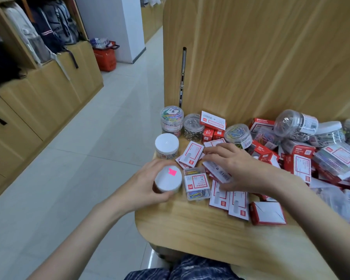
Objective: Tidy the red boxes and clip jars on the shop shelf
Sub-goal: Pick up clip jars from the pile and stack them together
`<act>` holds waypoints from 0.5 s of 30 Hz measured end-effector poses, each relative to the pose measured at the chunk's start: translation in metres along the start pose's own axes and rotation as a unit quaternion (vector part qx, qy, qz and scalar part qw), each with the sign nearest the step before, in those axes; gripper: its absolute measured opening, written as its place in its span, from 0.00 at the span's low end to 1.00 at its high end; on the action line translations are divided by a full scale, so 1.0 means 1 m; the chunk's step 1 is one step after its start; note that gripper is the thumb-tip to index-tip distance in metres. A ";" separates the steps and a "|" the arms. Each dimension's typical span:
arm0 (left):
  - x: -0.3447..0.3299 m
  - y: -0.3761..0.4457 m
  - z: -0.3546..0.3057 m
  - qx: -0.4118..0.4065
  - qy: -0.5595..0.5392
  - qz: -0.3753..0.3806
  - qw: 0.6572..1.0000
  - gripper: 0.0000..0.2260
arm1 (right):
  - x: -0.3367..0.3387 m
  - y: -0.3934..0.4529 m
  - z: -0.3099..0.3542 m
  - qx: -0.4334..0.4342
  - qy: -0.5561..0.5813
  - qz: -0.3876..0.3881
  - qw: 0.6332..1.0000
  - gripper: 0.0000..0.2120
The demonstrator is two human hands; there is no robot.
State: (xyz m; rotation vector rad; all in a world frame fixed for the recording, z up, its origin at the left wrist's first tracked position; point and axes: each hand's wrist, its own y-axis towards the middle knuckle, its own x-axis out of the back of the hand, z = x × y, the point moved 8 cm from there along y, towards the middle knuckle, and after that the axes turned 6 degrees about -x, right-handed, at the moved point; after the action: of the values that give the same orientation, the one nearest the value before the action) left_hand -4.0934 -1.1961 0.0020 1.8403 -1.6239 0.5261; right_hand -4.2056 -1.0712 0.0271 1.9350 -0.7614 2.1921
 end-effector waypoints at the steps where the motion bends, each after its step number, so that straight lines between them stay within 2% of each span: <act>1: 0.001 0.002 0.001 -0.001 0.009 -0.004 1.000 0.24 | 0.002 -0.001 0.006 0.008 -0.002 -0.019 1.000 0.38; 4: 0.001 0.006 0.003 -0.006 0.031 -0.001 0.999 0.27 | 0.000 -0.004 0.035 0.050 -0.016 -0.059 0.997 0.39; 7: 0.000 0.005 0.005 -0.011 0.030 -0.005 0.999 0.26 | -0.012 -0.001 0.049 0.061 -0.028 -0.099 0.993 0.36; 9: 0.000 0.003 0.007 -0.011 0.039 -0.022 0.999 0.26 | -0.012 -0.001 0.045 0.053 0.003 -0.124 0.991 0.33; 13: 0.003 -0.002 0.010 0.010 0.036 -0.066 0.997 0.29 | -0.010 -0.002 0.035 0.050 0.069 -0.110 0.990 0.31; 15: 0.006 -0.006 0.006 0.005 0.034 -0.088 0.996 0.28 | 0.004 0.003 0.030 0.039 0.121 -0.131 0.983 0.29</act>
State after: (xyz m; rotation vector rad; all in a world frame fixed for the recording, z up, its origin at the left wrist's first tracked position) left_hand -4.0874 -1.2045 0.0000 1.9300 -1.4006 0.5147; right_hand -4.1807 -1.0876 0.0319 1.6470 -0.3665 2.2607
